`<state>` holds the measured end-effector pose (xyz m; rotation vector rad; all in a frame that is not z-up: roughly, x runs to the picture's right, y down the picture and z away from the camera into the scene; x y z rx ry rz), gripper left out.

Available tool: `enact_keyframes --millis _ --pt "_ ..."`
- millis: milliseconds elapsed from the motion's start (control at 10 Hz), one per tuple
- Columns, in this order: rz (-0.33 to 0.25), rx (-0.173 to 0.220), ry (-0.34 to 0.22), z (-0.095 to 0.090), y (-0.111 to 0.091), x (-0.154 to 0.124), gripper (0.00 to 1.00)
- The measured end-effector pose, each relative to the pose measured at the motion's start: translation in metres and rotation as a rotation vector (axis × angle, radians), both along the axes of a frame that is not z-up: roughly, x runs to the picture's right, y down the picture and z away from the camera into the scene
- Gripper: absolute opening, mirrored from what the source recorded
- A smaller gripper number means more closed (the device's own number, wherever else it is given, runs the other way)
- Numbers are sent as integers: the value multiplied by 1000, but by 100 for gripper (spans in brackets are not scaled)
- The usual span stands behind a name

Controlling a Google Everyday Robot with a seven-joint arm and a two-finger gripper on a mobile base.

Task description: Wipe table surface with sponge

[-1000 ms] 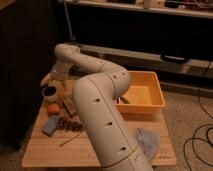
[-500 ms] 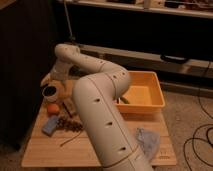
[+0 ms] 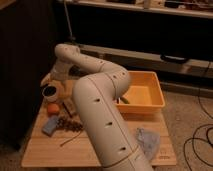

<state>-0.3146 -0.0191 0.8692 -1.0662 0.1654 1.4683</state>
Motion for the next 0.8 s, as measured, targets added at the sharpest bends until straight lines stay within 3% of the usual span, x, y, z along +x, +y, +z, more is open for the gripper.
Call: enact_keyframes --millis 800 --pt "-6 6 12 -2 1 1 80"
